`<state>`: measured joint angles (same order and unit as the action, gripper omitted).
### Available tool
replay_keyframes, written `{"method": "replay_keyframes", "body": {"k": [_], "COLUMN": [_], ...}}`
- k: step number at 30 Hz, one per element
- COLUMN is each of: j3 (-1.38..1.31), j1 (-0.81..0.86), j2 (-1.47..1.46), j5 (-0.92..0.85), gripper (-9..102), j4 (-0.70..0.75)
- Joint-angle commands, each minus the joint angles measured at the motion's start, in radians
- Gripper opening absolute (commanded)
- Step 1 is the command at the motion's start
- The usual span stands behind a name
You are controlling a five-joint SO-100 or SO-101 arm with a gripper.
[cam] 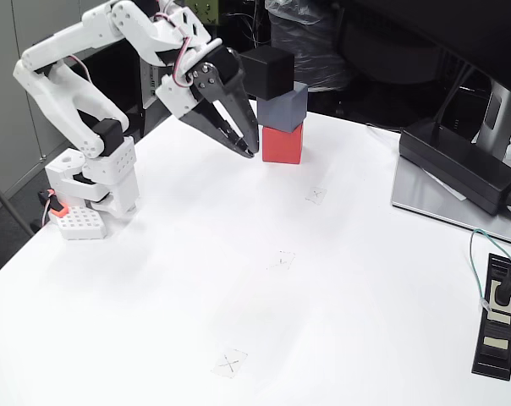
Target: Stack the three blocks in an ordered color.
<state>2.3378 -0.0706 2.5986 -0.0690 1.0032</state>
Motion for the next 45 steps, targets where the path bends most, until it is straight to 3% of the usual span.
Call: {"method": "replay_keyframes", "body": {"k": [1, 6, 11, 18, 27, 45], "j3": [0.282, 0.561, 0.727, 0.756, 0.756, 0.755], "j1": [-0.023, -0.029, -0.023, -0.031, -0.023, -0.034], "j2": [0.127, 0.311, 0.480, 0.612, 0.643, 0.667], "j5": [0.009, 0.012, 0.014, 0.028, 0.236, 0.192], "gripper": [-1, -1, -1, -1, -1, -1], "j4": [-0.204, -0.442, -0.549, -0.495, -0.456, -0.407]}}
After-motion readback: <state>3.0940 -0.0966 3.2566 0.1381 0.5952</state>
